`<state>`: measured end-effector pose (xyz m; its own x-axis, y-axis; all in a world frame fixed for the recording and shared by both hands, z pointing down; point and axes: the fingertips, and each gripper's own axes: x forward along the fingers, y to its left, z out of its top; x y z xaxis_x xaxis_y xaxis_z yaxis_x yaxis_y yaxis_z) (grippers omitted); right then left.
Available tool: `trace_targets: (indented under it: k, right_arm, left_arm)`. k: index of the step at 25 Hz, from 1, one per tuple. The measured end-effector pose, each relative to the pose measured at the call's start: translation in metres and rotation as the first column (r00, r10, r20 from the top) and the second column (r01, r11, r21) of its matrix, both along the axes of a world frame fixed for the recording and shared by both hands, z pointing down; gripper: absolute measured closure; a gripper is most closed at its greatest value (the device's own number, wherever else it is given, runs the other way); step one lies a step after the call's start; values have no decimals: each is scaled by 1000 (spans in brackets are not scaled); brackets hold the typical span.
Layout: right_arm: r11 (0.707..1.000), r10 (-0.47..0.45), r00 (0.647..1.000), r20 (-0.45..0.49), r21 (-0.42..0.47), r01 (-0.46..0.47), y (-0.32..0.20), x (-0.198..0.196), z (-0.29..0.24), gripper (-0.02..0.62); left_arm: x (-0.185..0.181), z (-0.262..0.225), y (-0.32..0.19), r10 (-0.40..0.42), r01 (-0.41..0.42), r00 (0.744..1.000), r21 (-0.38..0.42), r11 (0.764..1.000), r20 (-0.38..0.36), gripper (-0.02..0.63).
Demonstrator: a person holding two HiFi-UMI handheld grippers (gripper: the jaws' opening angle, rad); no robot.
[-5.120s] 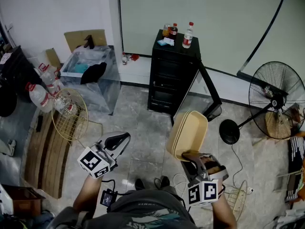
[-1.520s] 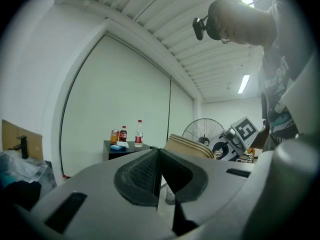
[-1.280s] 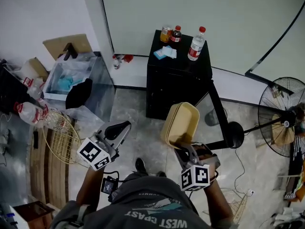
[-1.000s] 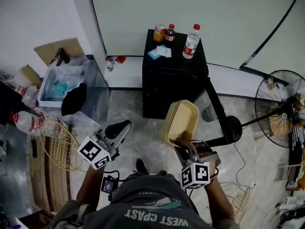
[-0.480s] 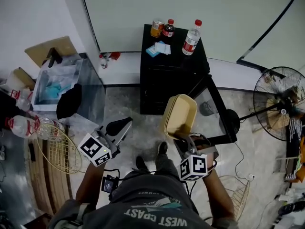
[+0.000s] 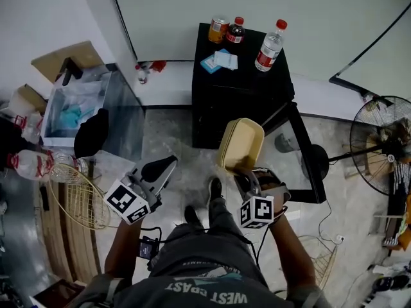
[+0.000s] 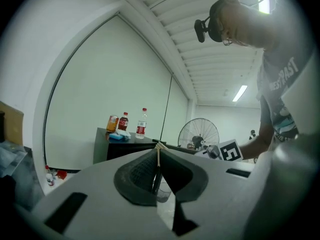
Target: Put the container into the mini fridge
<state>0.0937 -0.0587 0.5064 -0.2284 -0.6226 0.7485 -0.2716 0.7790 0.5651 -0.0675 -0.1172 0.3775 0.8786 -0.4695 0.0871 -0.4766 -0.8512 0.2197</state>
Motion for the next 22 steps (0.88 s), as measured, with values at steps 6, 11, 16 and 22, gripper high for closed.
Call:
trace_targets:
  k: [6, 11, 16, 22]
  right_arm:
    - [1000, -21, 1000, 0, 0, 21, -31, 9, 41, 538]
    - [1000, -31, 1000, -6, 4, 31, -58, 18, 75, 538]
    - [999, -45, 999, -22, 0, 45, -81, 23, 113, 538]
    - [998, -61, 997, -52, -13, 60, -103, 26, 151, 538]
  left_arm:
    - [4, 18, -17, -40, 40, 999, -21, 999, 5, 580]
    - [5, 33, -28, -74, 75, 997, -47, 996, 11, 580]
    - [4, 48, -36, -99, 100, 995, -59, 993, 20, 580]
    - [2, 63, -40, -118, 120, 993, -108, 987, 27, 580]
